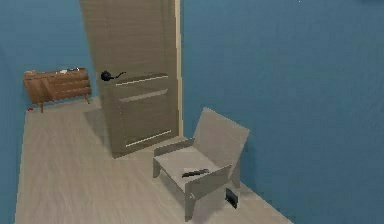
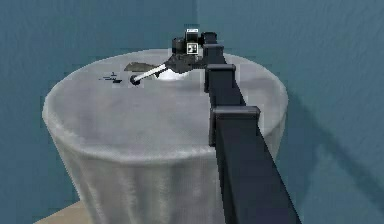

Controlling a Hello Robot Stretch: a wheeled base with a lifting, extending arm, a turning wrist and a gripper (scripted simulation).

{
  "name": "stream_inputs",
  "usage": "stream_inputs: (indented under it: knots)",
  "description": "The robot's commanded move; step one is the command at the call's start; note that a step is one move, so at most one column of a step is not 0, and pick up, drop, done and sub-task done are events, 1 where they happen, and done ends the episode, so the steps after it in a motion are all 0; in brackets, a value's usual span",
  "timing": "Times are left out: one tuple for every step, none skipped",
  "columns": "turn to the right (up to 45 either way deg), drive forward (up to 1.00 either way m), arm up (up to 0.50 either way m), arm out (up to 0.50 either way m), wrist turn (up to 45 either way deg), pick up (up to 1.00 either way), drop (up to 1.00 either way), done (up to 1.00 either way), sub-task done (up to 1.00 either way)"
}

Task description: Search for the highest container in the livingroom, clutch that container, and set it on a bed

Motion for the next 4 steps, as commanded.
stream_inputs:
  knots:
    - [0.0,0.0,0.0,0.0,30.0,0.0,0.0,0.0,0.0]
    - [0.0,0.0,0.0,0.0,0.0,1.0,0.0,0.0,0.0]
    - [0.0,0.0,0.0,0.0,-45.0,0.0,0.0,0.0,0.0]
    - [0.0,0.0,0.0,0.0,-45.0,0.0,0.0,0.0,0.0]
